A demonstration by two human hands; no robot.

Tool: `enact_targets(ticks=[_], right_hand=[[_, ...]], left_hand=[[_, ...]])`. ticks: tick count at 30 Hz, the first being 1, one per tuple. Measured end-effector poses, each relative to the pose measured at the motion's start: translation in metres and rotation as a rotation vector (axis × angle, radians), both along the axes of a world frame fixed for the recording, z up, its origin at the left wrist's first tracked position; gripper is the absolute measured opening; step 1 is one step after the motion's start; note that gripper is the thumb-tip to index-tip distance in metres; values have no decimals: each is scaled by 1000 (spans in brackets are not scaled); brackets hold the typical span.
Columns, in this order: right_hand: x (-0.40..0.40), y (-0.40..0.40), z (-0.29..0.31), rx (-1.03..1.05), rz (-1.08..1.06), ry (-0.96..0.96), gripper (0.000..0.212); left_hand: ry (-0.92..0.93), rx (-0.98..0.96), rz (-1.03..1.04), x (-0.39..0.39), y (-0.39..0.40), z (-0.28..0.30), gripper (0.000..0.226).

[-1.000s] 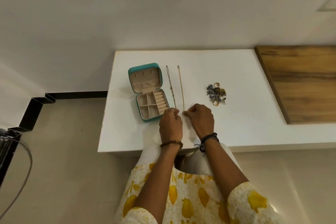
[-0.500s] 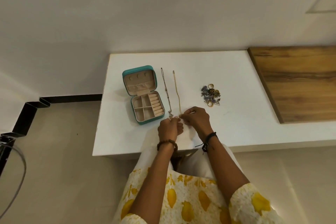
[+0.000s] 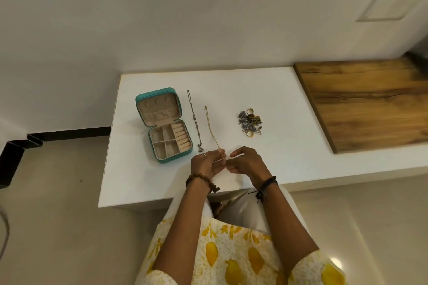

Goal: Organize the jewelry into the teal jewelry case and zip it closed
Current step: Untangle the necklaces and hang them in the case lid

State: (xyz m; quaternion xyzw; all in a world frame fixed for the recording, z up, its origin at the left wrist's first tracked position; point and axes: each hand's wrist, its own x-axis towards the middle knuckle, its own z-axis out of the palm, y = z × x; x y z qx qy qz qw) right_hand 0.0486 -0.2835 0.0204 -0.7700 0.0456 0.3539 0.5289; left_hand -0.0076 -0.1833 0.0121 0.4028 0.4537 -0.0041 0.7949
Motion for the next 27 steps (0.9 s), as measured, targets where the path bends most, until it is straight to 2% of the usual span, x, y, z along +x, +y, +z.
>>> enact_targets(ticks=[5,9,12,14,18,24,27], right_hand=[[0,0,-3,-182,129,-37,26],[-3,3,-4,-289,243,-63,26],[-3,5,-4,-237,203,-49,22],[-2,5,-1,-140,163,22,10],[-5,2,5,-22,142,85,22],[-8,0,13,4,178,-21,12],[-11,0,20,32,196,-67,12]], left_hand=[[-27,154,17,3,2,3,28],[-87,168,73,3,7,7,27],[-109,100,96,0,9,9,27],[-127,52,104,-2,9,11,28],[-159,44,118,-6,12,15,31],[-203,133,108,-9,17,29,27],[-245,150,89,-7,25,45,18]])
